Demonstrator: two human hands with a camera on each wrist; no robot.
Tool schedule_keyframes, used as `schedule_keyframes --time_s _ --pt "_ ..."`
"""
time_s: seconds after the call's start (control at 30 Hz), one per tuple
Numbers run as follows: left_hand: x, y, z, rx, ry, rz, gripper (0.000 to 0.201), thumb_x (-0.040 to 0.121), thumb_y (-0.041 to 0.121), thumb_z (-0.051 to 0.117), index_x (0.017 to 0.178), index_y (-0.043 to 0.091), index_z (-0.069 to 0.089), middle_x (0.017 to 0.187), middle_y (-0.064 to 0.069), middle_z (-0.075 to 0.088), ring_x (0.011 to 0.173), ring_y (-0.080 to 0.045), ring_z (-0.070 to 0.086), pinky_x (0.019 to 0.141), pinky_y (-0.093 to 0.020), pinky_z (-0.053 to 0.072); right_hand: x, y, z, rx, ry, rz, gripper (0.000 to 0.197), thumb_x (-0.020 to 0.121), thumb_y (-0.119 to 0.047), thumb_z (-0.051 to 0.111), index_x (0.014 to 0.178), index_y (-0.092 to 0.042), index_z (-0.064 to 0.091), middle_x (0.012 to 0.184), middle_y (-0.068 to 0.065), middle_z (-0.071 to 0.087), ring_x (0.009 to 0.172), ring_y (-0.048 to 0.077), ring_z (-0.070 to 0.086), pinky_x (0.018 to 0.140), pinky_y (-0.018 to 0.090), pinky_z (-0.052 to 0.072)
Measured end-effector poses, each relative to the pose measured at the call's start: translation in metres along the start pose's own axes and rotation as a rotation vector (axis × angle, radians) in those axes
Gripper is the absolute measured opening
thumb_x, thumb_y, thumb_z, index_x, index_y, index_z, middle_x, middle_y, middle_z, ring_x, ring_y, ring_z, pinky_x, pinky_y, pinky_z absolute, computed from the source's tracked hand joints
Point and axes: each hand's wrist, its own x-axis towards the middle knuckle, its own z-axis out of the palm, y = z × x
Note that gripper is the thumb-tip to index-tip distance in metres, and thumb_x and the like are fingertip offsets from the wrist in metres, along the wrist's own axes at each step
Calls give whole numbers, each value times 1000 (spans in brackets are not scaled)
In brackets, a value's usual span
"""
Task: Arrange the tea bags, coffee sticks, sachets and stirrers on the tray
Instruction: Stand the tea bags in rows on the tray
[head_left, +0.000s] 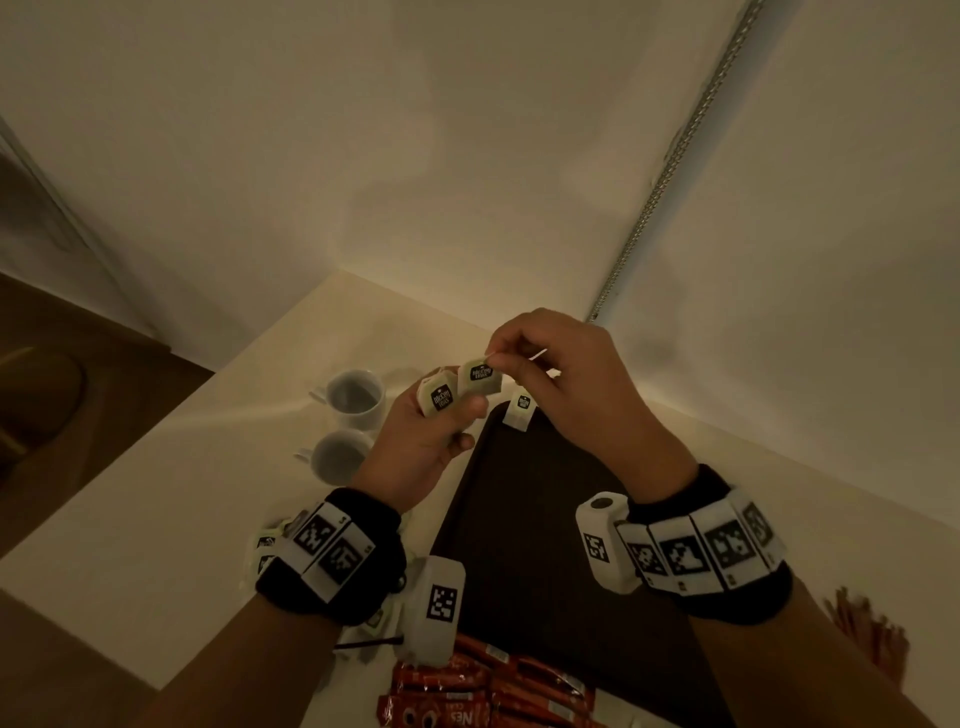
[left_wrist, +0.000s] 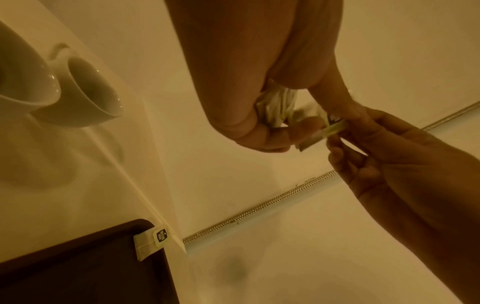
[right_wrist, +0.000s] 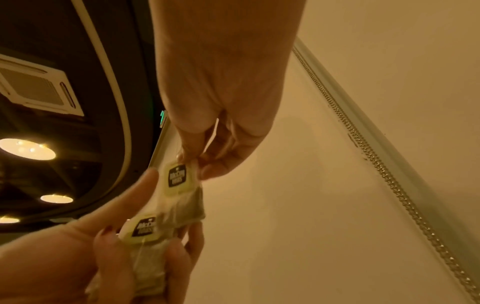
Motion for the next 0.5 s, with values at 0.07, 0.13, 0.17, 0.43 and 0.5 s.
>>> schedule_keyframes --time_s 0.07,0.13,0.17,0.43,0.5 --pt "-2 1 5 16 -26 17 27 69 15 73 93 17 61 79 3 65 70 -7 58 50 -15 43 0 -4 -2 28 -18 37 5 90 -15 61 90 -11 65 77 -5 64 68 6 61 63 17 50" --pt "-5 2 8 6 -35 27 21 73 16 64 93 17 62 79 4 68 69 -6 60 49 -15 44 0 -6 -3 4 2 65 6 90 -17 60 90 -12 64 72 -10 61 65 6 60 61 13 47" --pt "-6 2 9 2 -37 28 20 74 17 63 94 16 62 80 4 69 69 -6 62 49 -15 44 1 -7 -5 -17 22 72 7 90 -19 61 89 -12 63 70 -12 59 65 5 58 60 11 44" --pt "-12 2 16 -53 -28 -51 24 77 30 58 97 16 61 83 4 71 68 -6 64 46 -15 43 3 -9 -7 73 2 237 11 86 -28 66 83 -18 65 70 0 64 63 14 60 60 24 50" --pt "-12 1 18 -111 -15 -100 30 79 36 55 100 16 61 87 2 70 69 -8 66 45 -15 42 3 -8 -6 88 -5 287 6 84 -22 69 81 -18 65 67 0 63 59 15 60 56 28 52"
